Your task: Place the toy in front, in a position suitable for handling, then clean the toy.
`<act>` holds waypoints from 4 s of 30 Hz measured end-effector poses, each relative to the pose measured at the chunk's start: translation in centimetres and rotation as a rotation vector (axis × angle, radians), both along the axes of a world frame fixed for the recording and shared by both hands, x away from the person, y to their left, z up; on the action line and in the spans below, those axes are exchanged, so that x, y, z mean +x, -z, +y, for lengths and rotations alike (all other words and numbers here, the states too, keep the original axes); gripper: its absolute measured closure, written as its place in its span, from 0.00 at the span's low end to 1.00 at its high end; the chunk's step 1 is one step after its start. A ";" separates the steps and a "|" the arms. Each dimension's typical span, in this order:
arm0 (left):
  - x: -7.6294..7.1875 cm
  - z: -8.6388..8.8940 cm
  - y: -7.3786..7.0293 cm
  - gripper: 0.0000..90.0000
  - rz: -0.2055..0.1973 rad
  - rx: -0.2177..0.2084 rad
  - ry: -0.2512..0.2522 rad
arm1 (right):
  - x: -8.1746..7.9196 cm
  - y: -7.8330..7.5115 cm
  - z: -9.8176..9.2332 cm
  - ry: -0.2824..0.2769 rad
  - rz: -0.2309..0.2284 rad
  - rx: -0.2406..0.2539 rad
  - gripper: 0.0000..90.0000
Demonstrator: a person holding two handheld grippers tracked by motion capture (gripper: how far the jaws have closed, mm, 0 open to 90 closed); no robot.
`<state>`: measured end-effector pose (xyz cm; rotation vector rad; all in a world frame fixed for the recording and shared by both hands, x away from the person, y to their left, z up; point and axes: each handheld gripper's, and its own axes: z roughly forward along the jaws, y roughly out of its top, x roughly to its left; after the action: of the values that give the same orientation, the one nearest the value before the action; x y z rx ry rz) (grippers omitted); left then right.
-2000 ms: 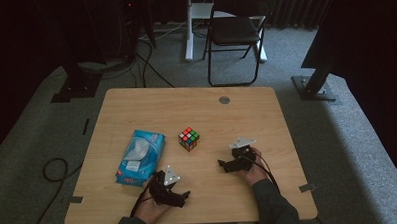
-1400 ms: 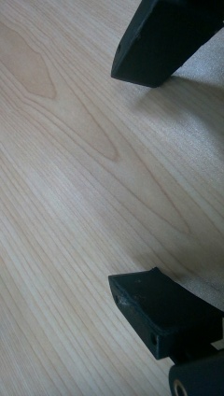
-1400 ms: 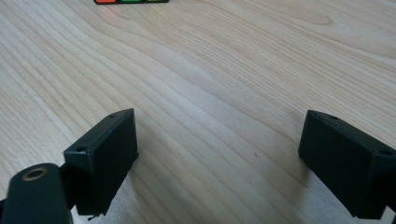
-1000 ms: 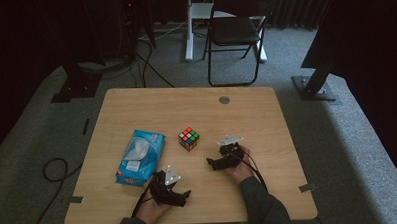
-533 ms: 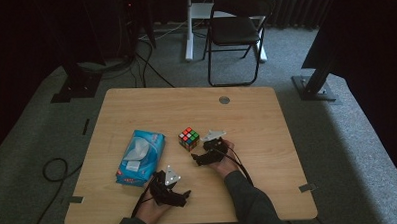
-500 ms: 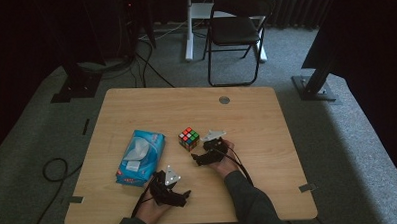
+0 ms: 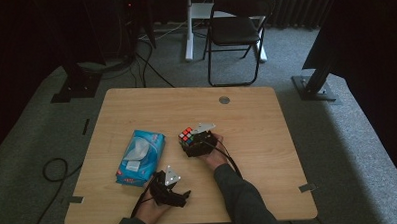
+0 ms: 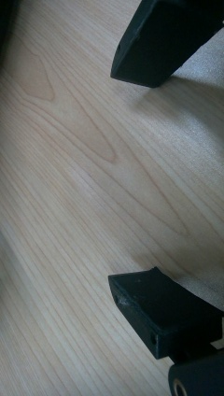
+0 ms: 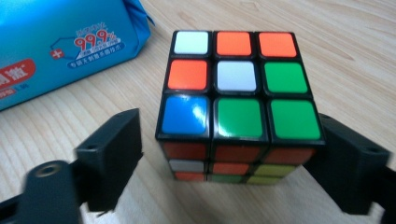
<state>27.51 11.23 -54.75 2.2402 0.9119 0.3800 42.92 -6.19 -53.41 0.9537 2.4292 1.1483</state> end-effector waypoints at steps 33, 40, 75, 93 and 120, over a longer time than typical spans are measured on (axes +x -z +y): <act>-0.4 0.1 0.0 0.08 -0.009 -0.011 -0.009 | -3.3 -0.1 -4.5 -0.159 -0.001 -0.026 0.35; -0.4 0.2 0.0 0.08 -0.008 -0.008 -0.008 | -3.4 0.7 -4.4 -0.142 0.011 -0.060 0.23; 1.0 4.0 -8.0 0.48 -0.085 0.001 -0.027 | -4.5 1.4 -5.7 -0.097 0.023 -0.043 0.23; 4.0 7.2 -13.5 0.52 -0.150 0.032 -0.066 | -4.6 1.5 -5.8 -0.095 0.018 -0.051 0.23; 4.5 9.8 -10.9 0.58 -0.097 0.180 -0.171 | -4.5 1.4 -6.2 -0.090 0.040 -0.019 0.23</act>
<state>32.02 20.98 -43.83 2.2881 1.0566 0.6663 38.40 -12.43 -54.84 0.8773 2.5336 1.1440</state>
